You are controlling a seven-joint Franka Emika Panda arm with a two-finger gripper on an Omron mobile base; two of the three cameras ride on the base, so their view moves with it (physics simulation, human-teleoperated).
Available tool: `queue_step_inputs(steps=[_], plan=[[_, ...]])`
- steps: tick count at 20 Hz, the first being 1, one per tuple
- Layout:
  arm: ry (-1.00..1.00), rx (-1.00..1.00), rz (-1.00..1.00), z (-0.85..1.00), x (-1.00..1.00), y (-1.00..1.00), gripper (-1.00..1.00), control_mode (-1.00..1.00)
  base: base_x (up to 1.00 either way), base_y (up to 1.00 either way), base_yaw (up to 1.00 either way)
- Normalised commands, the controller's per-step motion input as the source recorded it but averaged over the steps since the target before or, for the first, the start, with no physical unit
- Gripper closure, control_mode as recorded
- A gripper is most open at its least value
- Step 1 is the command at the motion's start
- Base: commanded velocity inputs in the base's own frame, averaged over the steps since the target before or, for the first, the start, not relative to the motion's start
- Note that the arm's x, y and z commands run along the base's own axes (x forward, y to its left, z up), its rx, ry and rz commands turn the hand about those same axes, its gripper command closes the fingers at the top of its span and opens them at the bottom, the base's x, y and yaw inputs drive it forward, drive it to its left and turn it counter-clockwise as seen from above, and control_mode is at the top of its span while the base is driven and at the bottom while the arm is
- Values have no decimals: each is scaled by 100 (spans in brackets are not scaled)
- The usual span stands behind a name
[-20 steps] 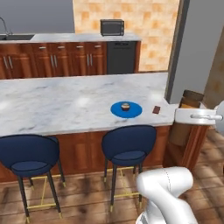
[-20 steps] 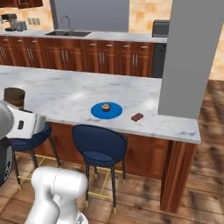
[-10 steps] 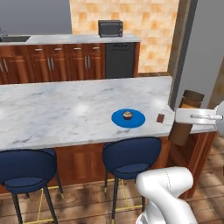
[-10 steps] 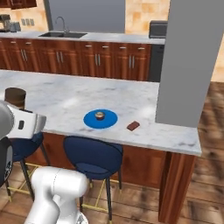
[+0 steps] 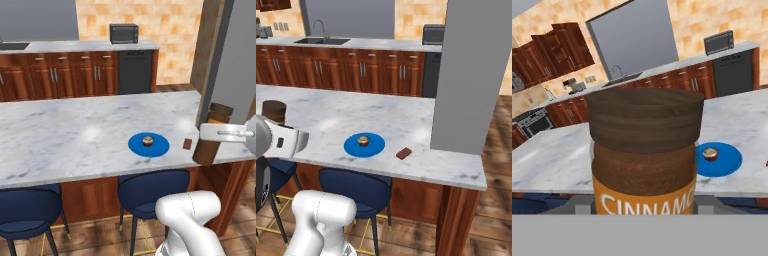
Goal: Take the cinnamon bottle from the cabinet and place it on the dining table, next to the plate with the cupcake. Then take the chocolate from the dining counter and place it on the cupcake plate.
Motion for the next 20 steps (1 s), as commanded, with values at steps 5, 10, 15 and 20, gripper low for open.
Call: queue_step_inputs(steps=[5,10,15,20], plan=[[0,0,0,0,0,0,100,100,4,0,0],[0,0,0,0,0,0,100,100,8,0,0],[0,0,0,0,0,0,100,100,48,0,-1],[4,0,-1,0,14,0,100,-100,18,0,-1]])
